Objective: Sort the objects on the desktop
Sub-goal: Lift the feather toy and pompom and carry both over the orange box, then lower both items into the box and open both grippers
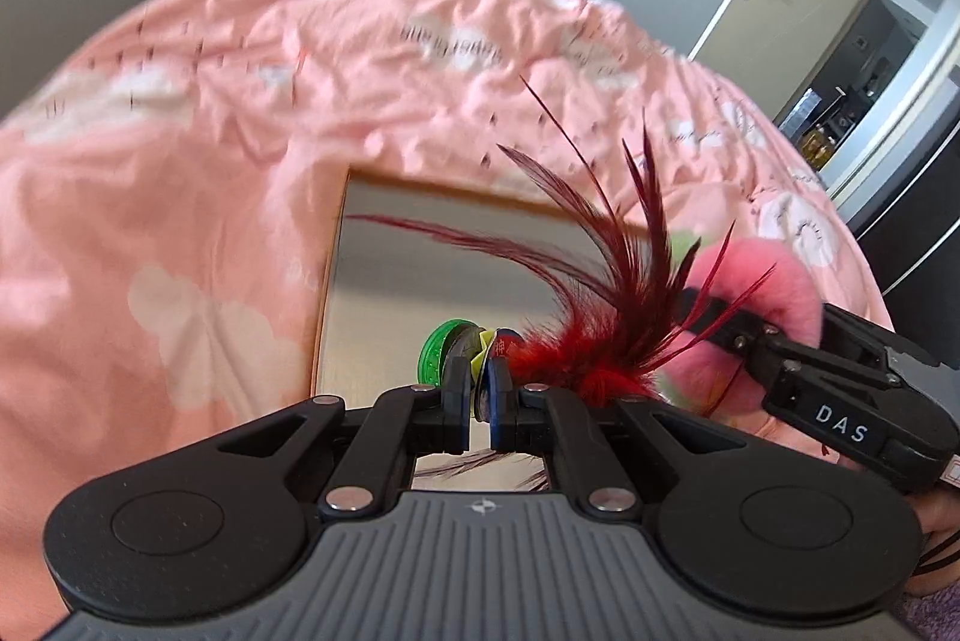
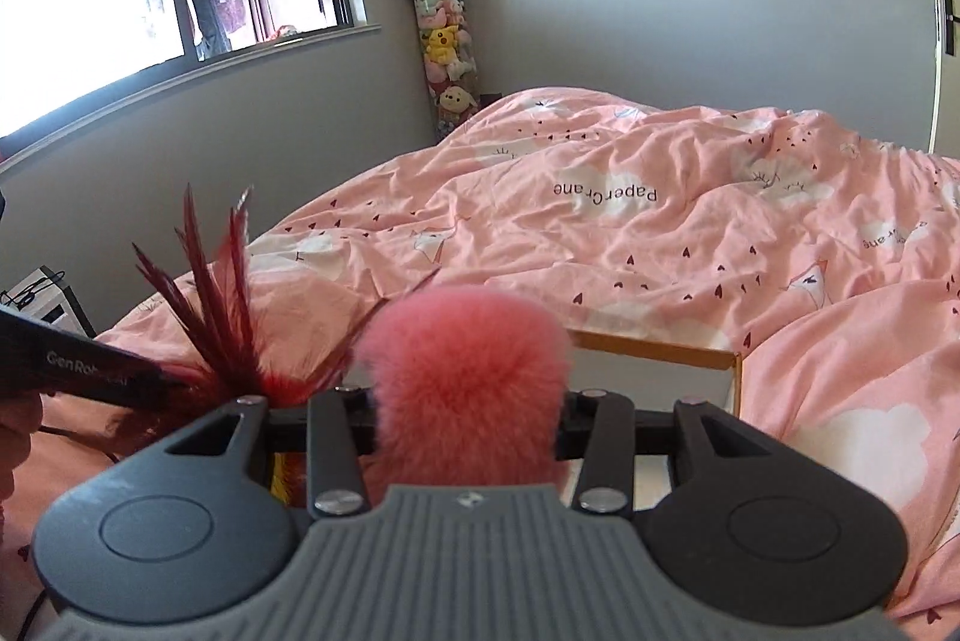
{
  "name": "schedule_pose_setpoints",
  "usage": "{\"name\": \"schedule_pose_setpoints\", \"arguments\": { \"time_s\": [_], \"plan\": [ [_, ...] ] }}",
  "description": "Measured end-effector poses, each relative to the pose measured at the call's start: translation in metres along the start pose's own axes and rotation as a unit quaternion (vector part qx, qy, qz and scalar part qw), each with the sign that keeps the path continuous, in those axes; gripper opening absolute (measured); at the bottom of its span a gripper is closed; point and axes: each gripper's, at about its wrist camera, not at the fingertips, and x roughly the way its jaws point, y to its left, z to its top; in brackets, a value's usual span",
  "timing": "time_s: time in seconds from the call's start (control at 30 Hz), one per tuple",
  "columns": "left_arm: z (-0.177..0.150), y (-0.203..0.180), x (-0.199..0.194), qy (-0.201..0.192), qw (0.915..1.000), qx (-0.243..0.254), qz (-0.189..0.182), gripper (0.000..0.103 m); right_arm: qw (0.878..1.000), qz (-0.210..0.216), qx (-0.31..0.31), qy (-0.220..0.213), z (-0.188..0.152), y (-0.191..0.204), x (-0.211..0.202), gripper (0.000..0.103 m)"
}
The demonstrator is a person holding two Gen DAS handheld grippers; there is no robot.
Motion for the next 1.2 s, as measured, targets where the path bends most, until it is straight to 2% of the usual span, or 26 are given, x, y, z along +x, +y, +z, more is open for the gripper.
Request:
{"name": "schedule_pose_setpoints", "arguments": {
  "time_s": [0.1,0.3,0.57,0.67,0.87,1.03,1.13,1.2],
  "plan": [
    [-0.005,0.018,0.019,0.029,0.9992,-0.029,-0.002,0.006,1.000,0.000,0.006,0.020,-0.008,-0.003,0.016,0.046],
    [-0.011,0.036,0.043,0.075,0.9960,-0.048,0.005,0.006,0.999,-0.007,0.010,0.047,-0.017,-0.006,0.040,0.046],
    [-0.010,0.053,0.056,0.107,0.9919,-0.068,0.007,0.009,0.998,-0.008,0.004,0.066,-0.015,-0.006,0.057,0.046],
    [-0.008,0.059,0.046,0.094,0.9925,-0.078,0.006,0.017,0.997,-0.007,0.001,0.071,-0.014,-0.006,0.062,0.046],
    [-0.004,0.059,0.012,0.036,0.9969,-0.070,0.010,0.021,0.995,0.013,0.010,0.098,-0.015,-0.003,0.079,0.046],
    [-0.003,0.060,-0.005,-0.011,0.9962,-0.073,0.046,0.024,0.994,0.031,0.012,0.105,-0.009,0.010,0.096,0.046],
    [-0.003,0.064,-0.003,-0.016,0.9953,-0.069,0.066,0.025,0.992,0.048,0.024,0.114,-0.002,0.018,0.110,0.044],
    [-0.004,0.069,0.001,-0.012,0.9942,-0.073,0.079,0.025,0.990,0.059,0.036,0.125,0.002,0.022,0.120,0.038]
  ]
}}
